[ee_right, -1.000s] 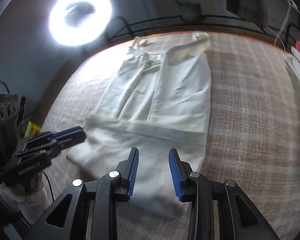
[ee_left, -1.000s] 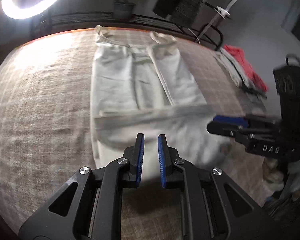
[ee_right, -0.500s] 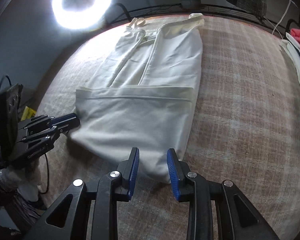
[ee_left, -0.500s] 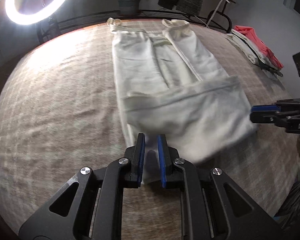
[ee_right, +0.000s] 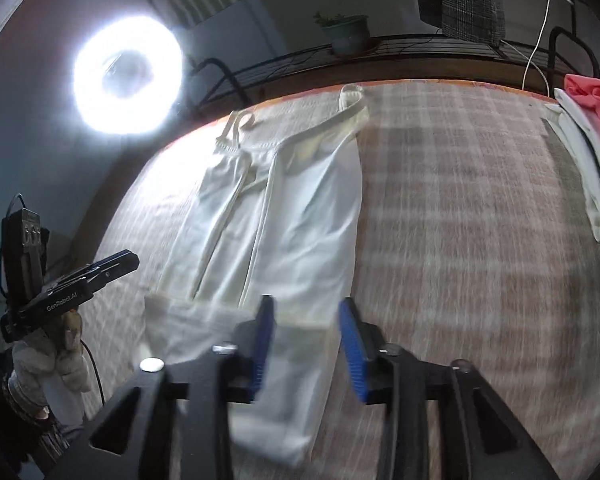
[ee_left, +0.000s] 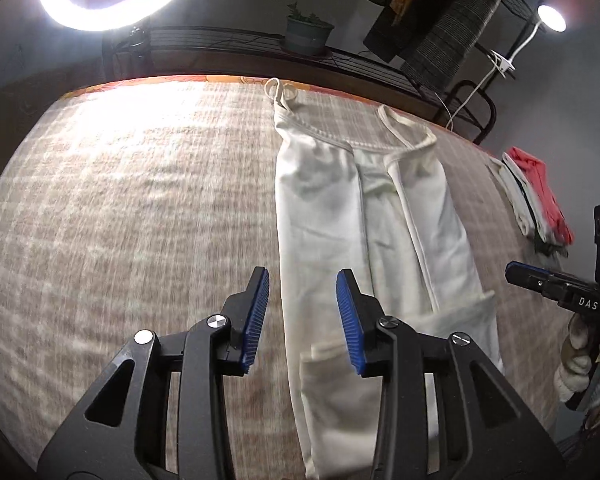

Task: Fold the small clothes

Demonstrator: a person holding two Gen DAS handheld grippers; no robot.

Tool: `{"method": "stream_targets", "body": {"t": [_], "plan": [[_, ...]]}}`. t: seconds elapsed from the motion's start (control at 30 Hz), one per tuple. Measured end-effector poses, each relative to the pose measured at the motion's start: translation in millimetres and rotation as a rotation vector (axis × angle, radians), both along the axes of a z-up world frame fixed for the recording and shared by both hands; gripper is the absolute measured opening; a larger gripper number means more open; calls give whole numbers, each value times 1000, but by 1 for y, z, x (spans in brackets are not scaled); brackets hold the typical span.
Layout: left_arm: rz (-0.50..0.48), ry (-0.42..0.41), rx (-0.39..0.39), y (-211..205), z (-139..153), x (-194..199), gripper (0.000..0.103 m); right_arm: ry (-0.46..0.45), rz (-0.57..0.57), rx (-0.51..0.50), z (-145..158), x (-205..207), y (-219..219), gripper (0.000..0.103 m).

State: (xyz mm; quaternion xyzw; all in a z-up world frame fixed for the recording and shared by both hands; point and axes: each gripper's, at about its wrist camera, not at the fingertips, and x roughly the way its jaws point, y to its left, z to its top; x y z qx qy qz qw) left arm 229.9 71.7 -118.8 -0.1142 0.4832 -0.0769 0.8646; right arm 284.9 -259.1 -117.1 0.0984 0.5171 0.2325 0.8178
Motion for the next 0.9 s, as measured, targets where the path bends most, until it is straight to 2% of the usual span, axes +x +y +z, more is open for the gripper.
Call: {"method": "stream_targets", "body": {"t": [0.2,0.37,0.5,0.6,0.63,0.67,0.7,0.73,0.8,0.9], "plan": [[24,42,-36,2,-21,39,35,29,44,103,-15,43,12,23],[11,50,-16,0,-35,60,35,29,83,23,-37,77,32,23],[3,51,8,-3,-43,78,35,25,56,52,-46,99,30,20],[2,34,33,-6,-45,89,36,-2,17,8,-46,117,29,20],[4,25,47,-7,-44,94,36,-14,2,-32,-46,125,29,20],[4,19,53,-8,-44,97,42,-20,-6,-38,-46,129,28,20],[5,13,58,-8,-44,101,49,-21,-9,-36,-46,133,27,22],[8,6,60,-7,-44,105,52,-27,-9,-41,-45,138,25,24],[6,5,61,-7,-46,112,53,-49,-7,-63,-42,145,23,34],[-5,-3,77,-8,-48,125,53,-61,-1,-82,-40,156,20,34]]}}
